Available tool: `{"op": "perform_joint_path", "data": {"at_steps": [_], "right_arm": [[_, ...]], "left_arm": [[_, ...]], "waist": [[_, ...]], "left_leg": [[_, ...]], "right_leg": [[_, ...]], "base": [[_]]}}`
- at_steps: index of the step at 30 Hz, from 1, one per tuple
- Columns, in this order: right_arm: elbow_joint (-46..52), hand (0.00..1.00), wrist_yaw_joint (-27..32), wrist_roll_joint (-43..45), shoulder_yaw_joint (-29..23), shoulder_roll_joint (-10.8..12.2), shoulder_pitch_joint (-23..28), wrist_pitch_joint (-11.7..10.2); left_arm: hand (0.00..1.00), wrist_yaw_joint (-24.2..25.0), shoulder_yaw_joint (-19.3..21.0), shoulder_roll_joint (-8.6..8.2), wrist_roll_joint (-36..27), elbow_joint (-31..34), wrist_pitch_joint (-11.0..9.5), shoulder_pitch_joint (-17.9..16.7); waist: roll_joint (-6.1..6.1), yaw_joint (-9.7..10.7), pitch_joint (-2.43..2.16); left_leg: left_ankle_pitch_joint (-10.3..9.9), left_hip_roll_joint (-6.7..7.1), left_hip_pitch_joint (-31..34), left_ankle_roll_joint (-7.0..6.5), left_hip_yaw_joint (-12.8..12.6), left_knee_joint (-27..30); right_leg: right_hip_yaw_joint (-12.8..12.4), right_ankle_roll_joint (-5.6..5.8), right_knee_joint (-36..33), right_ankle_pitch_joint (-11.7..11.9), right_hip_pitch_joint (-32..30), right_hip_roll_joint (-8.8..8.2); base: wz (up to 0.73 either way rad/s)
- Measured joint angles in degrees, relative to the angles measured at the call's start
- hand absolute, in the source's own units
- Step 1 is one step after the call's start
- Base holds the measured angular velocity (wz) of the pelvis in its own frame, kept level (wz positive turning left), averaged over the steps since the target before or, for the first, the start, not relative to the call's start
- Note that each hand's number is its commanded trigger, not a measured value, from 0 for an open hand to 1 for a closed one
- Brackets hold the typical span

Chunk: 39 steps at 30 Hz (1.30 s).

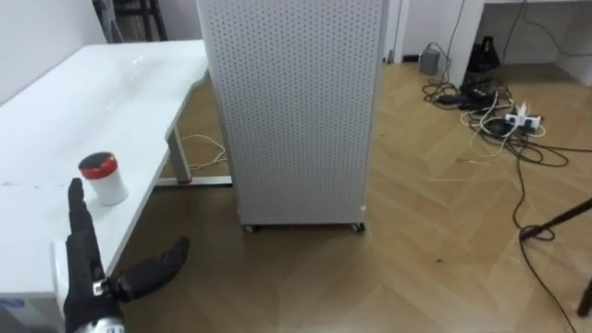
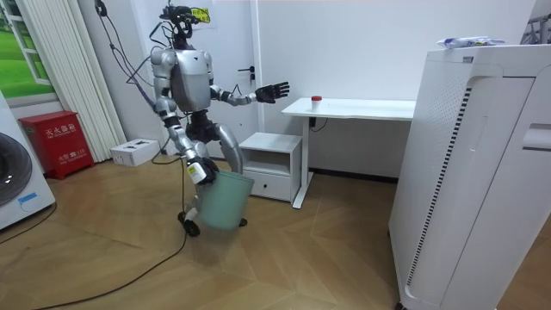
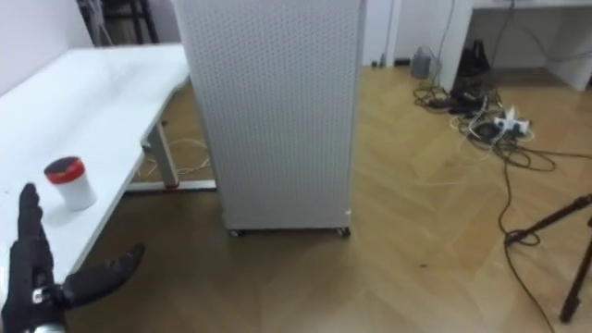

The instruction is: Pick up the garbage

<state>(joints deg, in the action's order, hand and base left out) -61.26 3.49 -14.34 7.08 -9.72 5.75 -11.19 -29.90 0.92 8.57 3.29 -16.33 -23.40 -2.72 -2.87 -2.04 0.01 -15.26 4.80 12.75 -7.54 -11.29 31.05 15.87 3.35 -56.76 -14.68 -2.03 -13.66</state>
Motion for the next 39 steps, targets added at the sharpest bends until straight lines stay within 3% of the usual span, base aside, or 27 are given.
{"op": "perform_joint_path", "data": {"at_steps": [1,2,3,4,6,7,8,9,11,12,14,18,25,34,39], "right_arm": [[0.3,1.0,-0.2,-0.1,0.0,-0.1,-0.2,0.0],[1.7,1.0,-0.7,-1.3,0.0,-0.2,-0.2,0.0],[2.2,1.0,-1.1,-1.5,0.1,-0.2,-0.2,-0.1],[2.4,1.0,-1.4,-1.6,0.1,-0.1,-0.2,-0.3],[1.3,1.0,-1.6,-1.8,-0.1,-0.1,0.0,-0.7],[1.2,1.0,-1.5,-1.9,-0.3,0.0,0.2,-0.7],[1.2,1.0,-1.5,-1.9,-0.4,0.1,0.0,-1.0],[1.1,1.0,-1.6,-1.8,-0.5,0.1,0.0,-1.2],[1.0,1.0,-2.4,-0.7,-1.1,0.2,-0.3,-1.4],[1.0,1.0,-2.7,-0.4,-1.1,0.2,-0.4,-1.4],[1.3,1.0,-3.5,1.3,-1.3,0.3,-0.6,-1.3],[1.8,1.0,-3.9,1.5,-1.7,0.1,-0.3,-0.6],[2.1,1.0,-4.5,1.5,-0.9,0.3,-0.3,-0.3],[3.4,1.0,-6.3,4.9,2.3,0.2,-0.2,0.1],[4.0,1.0,-7.2,6.7,2.9,0.2,-0.2,0.1]], "left_arm": [[0.0,-0.9,0.2,0.0,0.2,0.0,-0.1,0.2],[0.0,-1.4,0.4,-0.22,0.2,0.0,-0.1,0.7],[0.0,-1.7,0.4,-0.2,0.2,0.0,-0.3,0.8],[0.0,-1.8,0.3,-0.25,0.1,0.0,-0.7,0.8],[0.0,-2.1,0.0,-0.59,0.1,0.0,-1.0,0.8],[0.0,-2.3,-0.2,-0.62,0.2,0.0,-1.2,0.8],[0.0,-2.3,-0.2,-0.54,0.2,0.1,-1.3,0.9],[0.0,-2.3,-0.2,-0.47,0.2,0.2,-1.3,0.8],[0.0,-2.4,-0.1,-0.49,0.2,1.6,-1.3,0.7],[0.0,-2.4,0.0,-0.45,0.2,2.2,-1.3,0.7],[0.0,-3.6,0.3,-0.41,1.0,3.9,-1.3,0.6],[0.0,-3.7,0.4,-0.4,1.4,7.5,-1.2,-0.1],[0.0,-5.5,0.7,-0.26,1.4,9.2,-1.1,-0.1],[0.0,-7.8,0.6,1.41,1.4,7.4,-1.0,-0.1],[0.0,-8.1,0.7,1.43,1.4,3.9,-0.8,-0.1]], "waist": [[0.63,-0.1,0.03],[1.19,-0.1,0.28],[1.32,-0.1,0.41],[1.52,0.2,0.5],[1.61,1.0,0.7],[1.47,1.6,0.73],[0.98,2.1,0.73],[0.65,2.2,0.69],[0.9,1.9,-0.16],[0.89,1.5,-0.15],[0.81,1.1,-0.1],[0.71,-0.1,0.16],[0.54,-1.6,0.61],[0.19,-0.6,0.81],[-0.2,0.2,0.93]], "left_leg": [[-0.4,-0.09,-0.8,0.04,1.4,-1.0],[-0.3,-0.36,-1.2,0.24,2.8,-2.1],[-0.1,-0.44,-1.6,0.36,3.4,-2.7],[0.1,-0.61,-2.6,0.5,4.6,-3.8],[0.0,-0.95,-4.4,0.9,7.1,-4.9],[-0.2,-1.02,-5.5,1.34,9.0,-5.6],[-0.5,-0.99,-6.1,2.05,10.3,-5.8],[-0.8,-1.04,-6.4,2.43,10.7,-5.8],[-1.2,-2.28,-7.2,4.04,12.7,-7.0],[-1.0,-2.56,-7.6,4.39,13.2,-7.5],[-0.6,-4.08,-9.5,5.07,13.4,-9.8],[-0.3,-5.07,-12.6,5.61,14.0,-12.8],[-0.1,-5.37,-15.5,5.82,13.9,-15.8],[-0.1,-5.17,-16.5,5.82,13.7,-16.7],[-0.1,-5.2,-16.7,5.82,13.3,-16.7]], "right_leg": [[-0.3,-0.11,-1.3,-0.2,-1.6,0.85],[-0.9,-0.88,-1.8,-3.1,-4.7,1.77],[-1.6,-1.17,-1.1,-4.3,-6.3,2.39],[-2.3,-1.23,2.3,-5.7,-8.7,3.52],[-4.0,-1.1,11.4,-6.2,-10.3,5.09],[-5.4,-1.08,19.9,-5.5,-10.1,5.61],[-7.3,-0.69,27.3,-1.5,-10.2,6.05],[-7.5,-0.54,29.1,2.3,-10.0,5.97],[-6.3,-2.08,32.9,3.7,-7.6,8.27],[-6.0,-2.39,34.0,3.9,-6.9,8.8],[-4.9,-2.9,36.5,4.3,-4.3,10.0],[-4.7,-3.04,39.8,4.4,-0.8,11.25],[-4.8,-3.06,44.0,4.5,2.6,11.85],[-5.2,-2.84,46.1,4.6,4.1,11.9],[-8.1,-2.84,46.3,4.6,4.1,12.16]], "base": [[0.19],[0.21],[0.35],[0.53],[0.67],[0.76],[0.76],[0.7],[0.42],[0.22],[0.21],[0.01],[-0.01],[0.01],[-0.06]]}}
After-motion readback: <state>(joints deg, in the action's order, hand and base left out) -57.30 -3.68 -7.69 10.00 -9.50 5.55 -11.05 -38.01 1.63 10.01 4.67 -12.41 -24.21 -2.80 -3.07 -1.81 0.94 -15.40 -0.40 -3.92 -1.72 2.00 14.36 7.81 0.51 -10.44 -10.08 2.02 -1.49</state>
